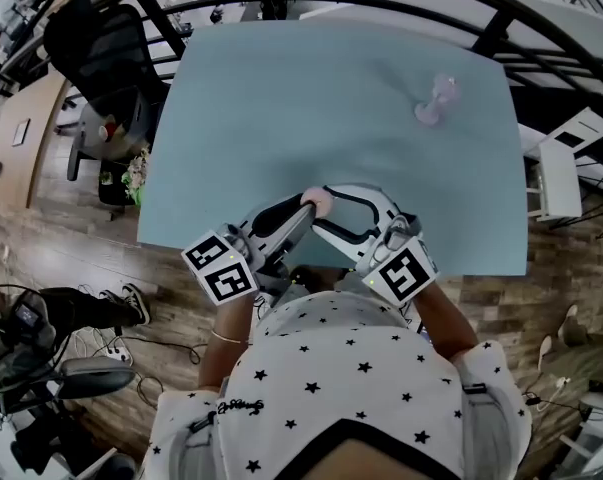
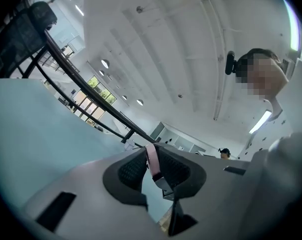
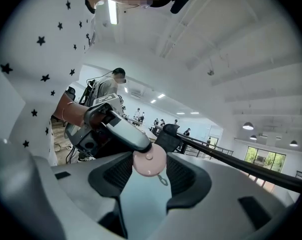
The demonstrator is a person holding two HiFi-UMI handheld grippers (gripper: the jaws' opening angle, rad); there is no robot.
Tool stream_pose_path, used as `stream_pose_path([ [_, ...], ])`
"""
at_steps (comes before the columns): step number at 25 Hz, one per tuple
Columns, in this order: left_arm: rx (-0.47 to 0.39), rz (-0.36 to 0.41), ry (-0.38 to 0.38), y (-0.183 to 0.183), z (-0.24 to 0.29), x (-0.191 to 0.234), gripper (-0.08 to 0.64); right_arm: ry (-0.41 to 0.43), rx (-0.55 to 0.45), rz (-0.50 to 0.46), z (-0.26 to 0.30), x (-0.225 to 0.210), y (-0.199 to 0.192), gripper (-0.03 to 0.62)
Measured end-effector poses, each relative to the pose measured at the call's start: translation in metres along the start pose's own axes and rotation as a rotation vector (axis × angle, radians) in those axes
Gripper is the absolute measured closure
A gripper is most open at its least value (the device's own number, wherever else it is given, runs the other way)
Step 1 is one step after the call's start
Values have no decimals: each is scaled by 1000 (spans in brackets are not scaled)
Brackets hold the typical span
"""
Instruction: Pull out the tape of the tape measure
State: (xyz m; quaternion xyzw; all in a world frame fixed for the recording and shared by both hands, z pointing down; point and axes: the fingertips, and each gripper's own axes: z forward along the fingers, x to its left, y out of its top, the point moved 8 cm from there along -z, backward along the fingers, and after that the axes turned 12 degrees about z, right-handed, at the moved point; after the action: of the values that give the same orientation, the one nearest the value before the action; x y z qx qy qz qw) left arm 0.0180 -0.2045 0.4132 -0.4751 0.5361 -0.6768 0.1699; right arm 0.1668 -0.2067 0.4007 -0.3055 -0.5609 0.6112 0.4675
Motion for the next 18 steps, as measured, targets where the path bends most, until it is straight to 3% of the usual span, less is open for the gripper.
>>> stream_pose_path([
  [9,27,57,36,8,-7,4,482,-20,64,-99,-6,-3,-1,397],
  [18,46,84,5,9,-7,-5,483,-44,100,-119,-10,-11,-11,476],
])
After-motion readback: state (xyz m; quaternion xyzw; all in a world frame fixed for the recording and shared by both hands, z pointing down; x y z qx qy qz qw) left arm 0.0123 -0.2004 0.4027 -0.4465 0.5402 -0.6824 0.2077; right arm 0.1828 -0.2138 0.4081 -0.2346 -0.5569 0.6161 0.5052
